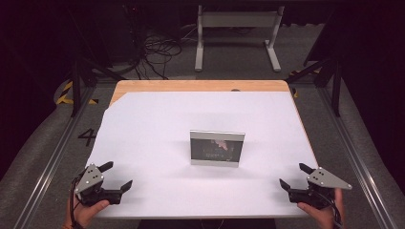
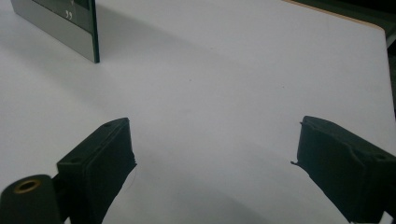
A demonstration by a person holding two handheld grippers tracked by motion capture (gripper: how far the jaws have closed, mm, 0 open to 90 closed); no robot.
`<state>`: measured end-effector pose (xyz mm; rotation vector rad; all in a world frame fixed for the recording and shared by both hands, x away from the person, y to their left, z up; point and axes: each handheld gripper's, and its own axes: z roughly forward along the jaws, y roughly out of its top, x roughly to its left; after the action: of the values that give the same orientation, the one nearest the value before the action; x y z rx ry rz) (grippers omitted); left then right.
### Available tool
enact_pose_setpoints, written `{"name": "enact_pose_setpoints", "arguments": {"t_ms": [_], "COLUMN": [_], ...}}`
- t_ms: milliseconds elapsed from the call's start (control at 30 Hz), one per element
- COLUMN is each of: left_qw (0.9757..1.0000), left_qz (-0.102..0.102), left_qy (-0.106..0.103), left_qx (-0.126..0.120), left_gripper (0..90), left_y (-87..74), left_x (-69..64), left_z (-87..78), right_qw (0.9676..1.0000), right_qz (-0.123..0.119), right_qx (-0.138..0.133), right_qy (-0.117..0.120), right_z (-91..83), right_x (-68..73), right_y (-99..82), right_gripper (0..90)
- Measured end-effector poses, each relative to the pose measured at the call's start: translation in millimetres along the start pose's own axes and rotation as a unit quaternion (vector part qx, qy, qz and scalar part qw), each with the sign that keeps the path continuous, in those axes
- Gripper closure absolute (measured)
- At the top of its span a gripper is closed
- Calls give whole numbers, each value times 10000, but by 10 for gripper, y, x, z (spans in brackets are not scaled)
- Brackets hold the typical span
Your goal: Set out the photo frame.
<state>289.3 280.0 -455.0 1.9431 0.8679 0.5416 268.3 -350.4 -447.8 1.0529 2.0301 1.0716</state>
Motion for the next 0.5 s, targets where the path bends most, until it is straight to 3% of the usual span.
{"name": "enact_pose_setpoints", "arguments": {"t_ms": [500], "left_qw": [10000], "left_qz": [9], "left_qy": [44], "left_qx": [47], "left_gripper": [63], "left_y": [0], "left_x": [-4], "left_z": [6], "right_qw": [10000], "right_qz": [-71], "right_qx": [46], "right_qy": [4], "right_z": [18], "right_x": [27], "right_y": [4], "right_gripper": [119]}}
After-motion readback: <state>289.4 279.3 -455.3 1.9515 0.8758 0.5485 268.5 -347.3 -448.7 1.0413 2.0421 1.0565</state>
